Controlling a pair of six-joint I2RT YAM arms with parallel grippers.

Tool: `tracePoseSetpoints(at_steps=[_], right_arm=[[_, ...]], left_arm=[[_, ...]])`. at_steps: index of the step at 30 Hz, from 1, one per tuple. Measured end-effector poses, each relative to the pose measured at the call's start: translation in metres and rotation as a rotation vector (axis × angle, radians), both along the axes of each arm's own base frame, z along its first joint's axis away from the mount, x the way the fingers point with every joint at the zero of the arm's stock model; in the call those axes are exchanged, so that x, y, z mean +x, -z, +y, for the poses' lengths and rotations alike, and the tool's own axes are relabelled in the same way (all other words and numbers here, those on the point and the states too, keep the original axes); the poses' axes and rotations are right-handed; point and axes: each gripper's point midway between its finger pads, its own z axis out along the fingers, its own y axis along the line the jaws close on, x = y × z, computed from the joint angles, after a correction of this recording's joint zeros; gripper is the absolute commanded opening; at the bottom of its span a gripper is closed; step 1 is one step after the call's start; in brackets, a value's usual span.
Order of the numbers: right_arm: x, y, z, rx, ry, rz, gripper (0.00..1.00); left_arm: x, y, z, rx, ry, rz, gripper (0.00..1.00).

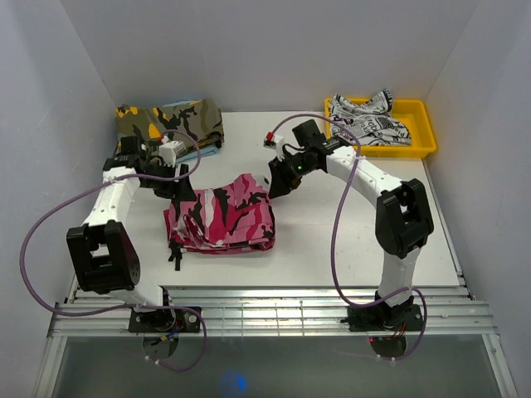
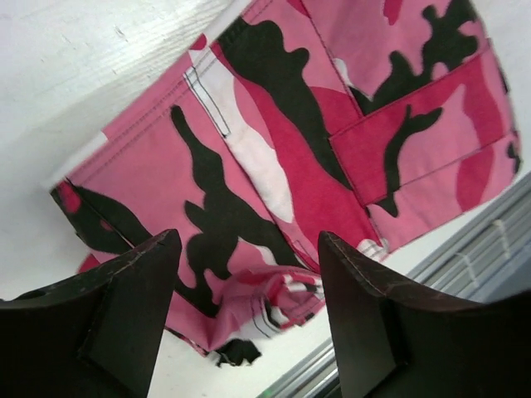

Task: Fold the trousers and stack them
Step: Fold the trousers

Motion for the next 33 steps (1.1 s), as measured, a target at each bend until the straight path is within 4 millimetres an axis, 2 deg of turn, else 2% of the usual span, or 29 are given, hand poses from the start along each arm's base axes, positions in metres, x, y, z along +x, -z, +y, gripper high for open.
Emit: tracePoseSetpoints(at_steps=[2,5,6,8,11,13,15,19,23,26,29,32,33], right_arm=[[-0.016,0.019,-0.008,-0.045,-0.025,0.047,0.33],[-0.027,0.025,-0.008,-0.047,-0.049,0.079,0.25],[-0.030,0.025,-0.006,-0.039,-0.061,0.086,0.24],[-0.036,0.023,-0.001,-0.021,-0.087,0.095,0.19],[-0.047,0.020,0.008,0.004,-0.135,0.097,0.09],[-0.055,0.023,0.015,0.011,-0.168,0.107,0.08],[-0.064,0.032,0.021,0.012,-0.201,0.124,0.08],[-0.080,0.065,0.029,-0.020,-0.240,0.192,0.08],[-0.086,0.090,0.035,-0.033,-0.249,0.254,0.08],[-0.087,0.090,0.039,-0.018,-0.244,0.275,0.09],[-0.087,0.086,0.043,0.004,-0.244,0.284,0.13],[-0.085,0.080,0.047,0.022,-0.244,0.280,0.21],[-0.084,0.077,0.048,0.029,-0.245,0.272,0.26]], left_arm=[[0.008,0.006,-0.001,0.049,0.019,0.008,0.66],[0.009,0.021,0.003,0.118,0.045,0.048,0.52],[0.005,0.028,0.007,0.147,0.051,0.075,0.44],[-0.007,0.042,0.016,0.202,0.062,0.109,0.41],[-0.041,0.066,0.030,0.293,0.076,0.189,0.31],[-0.061,0.076,0.040,0.330,0.070,0.236,0.27],[-0.070,0.079,0.051,0.355,0.049,0.258,0.28],[-0.067,0.072,0.072,0.364,-0.031,0.227,0.55],[-0.066,0.060,0.081,0.342,-0.092,0.191,0.73],[-0.064,0.054,0.081,0.305,-0.120,0.180,0.78],[-0.063,0.054,0.072,0.234,-0.131,0.195,0.78],[-0.062,0.061,0.060,0.148,-0.135,0.244,0.69],[-0.062,0.065,0.056,0.123,-0.139,0.267,0.61]])
